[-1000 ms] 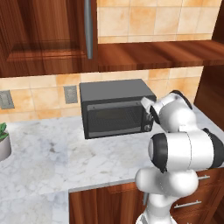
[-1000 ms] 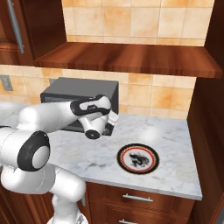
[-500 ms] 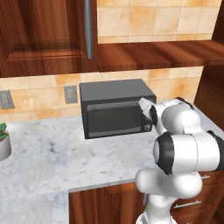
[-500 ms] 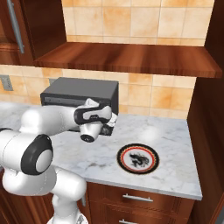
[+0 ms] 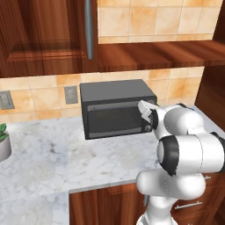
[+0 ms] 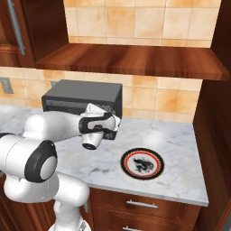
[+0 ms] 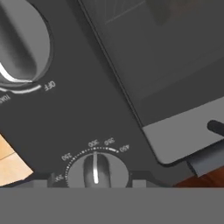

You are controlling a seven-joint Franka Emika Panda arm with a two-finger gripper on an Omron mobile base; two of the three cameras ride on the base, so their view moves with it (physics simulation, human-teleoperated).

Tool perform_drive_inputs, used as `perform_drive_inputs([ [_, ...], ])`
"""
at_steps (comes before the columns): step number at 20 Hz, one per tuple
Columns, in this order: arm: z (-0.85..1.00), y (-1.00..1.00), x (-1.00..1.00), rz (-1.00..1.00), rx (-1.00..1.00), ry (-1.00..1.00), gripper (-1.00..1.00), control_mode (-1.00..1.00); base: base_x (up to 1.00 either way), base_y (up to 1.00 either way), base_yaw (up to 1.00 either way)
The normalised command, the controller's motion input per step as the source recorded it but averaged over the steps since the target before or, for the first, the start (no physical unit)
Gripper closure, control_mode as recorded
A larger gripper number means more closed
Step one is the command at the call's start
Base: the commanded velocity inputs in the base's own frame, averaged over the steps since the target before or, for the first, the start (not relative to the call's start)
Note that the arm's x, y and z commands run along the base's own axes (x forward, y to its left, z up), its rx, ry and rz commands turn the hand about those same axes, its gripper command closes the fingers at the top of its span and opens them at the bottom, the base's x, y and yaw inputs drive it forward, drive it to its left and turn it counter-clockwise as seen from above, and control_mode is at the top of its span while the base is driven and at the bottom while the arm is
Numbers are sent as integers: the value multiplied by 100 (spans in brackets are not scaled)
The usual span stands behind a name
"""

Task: Pull the toaster oven rack outwards. Pick up the baguette from the plate and place it on the toaster oven rack. Close the toaster oven door fully and set the temperature to the lowest setting.

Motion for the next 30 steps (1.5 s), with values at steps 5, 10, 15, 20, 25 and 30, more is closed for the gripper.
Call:
perform_drive_inputs([
  [5, 0, 23, -1, 5, -20, -23, 100, -100, 0, 0, 0],
  [10, 3, 56, -6, 0, -23, -14, 100, -100, 0, 0, 0],
  [15, 0, 24, 6, 1, -21, -16, 100, -100, 0, 0, 0],
  [20, 0, 15, 24, 9, -23, -24, 100, -100, 0, 0, 0],
  [25, 0, 0, 16, 18, -41, -32, 100, -100, 0, 0, 0],
  [30, 5, 10, 2, 12, -52, -30, 100, -100, 0, 0, 0],
])
